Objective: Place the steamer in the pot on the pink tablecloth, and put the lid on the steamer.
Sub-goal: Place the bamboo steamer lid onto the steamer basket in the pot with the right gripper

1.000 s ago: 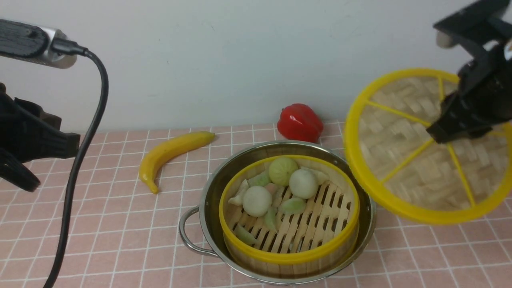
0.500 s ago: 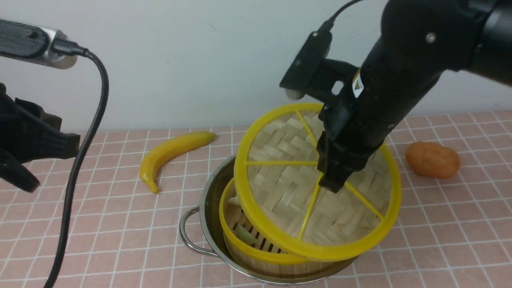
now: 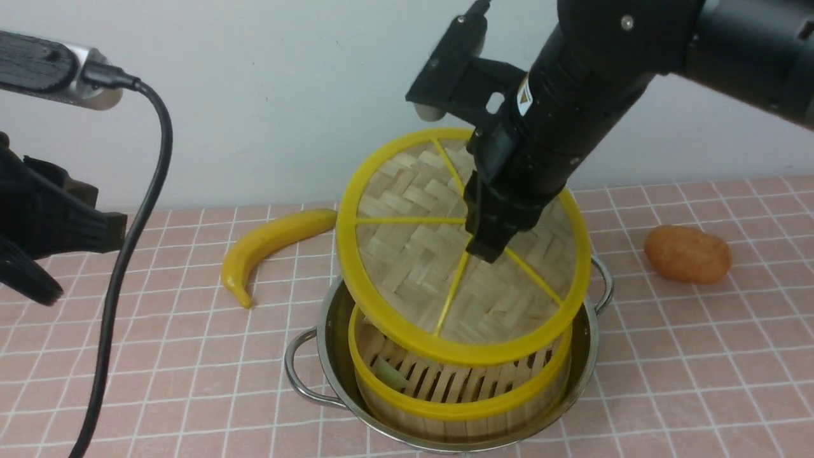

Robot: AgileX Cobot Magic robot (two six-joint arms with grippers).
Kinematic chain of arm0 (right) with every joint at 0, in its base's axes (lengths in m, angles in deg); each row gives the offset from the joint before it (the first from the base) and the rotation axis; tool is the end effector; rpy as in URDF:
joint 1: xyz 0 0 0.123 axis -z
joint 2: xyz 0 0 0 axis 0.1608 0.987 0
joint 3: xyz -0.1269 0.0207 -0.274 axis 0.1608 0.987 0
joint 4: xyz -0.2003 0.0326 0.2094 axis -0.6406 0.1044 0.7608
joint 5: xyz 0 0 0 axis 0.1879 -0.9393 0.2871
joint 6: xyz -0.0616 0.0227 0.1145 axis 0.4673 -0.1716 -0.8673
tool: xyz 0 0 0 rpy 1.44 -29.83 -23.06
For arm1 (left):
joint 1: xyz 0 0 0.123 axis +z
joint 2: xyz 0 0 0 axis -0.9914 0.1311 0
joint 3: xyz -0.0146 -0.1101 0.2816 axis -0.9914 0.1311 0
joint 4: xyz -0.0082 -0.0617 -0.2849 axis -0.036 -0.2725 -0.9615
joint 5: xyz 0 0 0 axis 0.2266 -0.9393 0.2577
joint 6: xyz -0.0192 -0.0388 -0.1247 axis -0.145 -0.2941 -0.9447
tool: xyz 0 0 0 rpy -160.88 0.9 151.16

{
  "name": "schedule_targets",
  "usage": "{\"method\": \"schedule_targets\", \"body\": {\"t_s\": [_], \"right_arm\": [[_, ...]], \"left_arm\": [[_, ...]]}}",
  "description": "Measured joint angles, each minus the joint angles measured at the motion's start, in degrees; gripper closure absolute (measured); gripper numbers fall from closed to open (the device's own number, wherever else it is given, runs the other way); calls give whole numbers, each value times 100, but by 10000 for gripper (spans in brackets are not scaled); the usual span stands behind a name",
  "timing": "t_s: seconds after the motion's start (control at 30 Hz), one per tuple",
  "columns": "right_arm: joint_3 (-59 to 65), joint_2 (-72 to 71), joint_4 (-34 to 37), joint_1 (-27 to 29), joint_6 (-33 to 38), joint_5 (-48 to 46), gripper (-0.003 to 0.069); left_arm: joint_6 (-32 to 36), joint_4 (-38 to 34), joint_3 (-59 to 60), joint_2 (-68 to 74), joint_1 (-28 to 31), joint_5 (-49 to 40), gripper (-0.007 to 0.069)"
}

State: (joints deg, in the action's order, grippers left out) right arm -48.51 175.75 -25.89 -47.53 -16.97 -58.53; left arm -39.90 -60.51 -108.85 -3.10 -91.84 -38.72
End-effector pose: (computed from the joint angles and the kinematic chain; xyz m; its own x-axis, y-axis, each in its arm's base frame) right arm 0.3509 0.2779 0.3186 -0.4601 -0.8122 -0.3587 -0.8372 0.5314 -0.1292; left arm 0.2625 -0.0281 0.3647 -0.6031 0.2315 -0.7634 0.1556 0.9727 0.1722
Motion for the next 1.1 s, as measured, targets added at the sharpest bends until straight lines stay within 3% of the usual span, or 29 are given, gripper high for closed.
{"method": "schedule_targets", "body": {"t_s": [0.43,0.57,0.73,0.93,1.1], "right_arm": [[-55,4,109,0,-1442,-6,512],[97,-514,491,0,-2015,7,512],[818,-1238,915,0,-2251,27,512],[2087,-2020,712,0,-2361,-50,512],[2170,-2106,168,0,-2530,-73,512]], "left_arm": [[0,0,0,0,0,-11,550],[0,0,0,0,0,-5,550],[0,0,0,0,0,-4,550],[0,0,0,0,0,-4,550],[0,-25,0,0,0,-4,550]]}}
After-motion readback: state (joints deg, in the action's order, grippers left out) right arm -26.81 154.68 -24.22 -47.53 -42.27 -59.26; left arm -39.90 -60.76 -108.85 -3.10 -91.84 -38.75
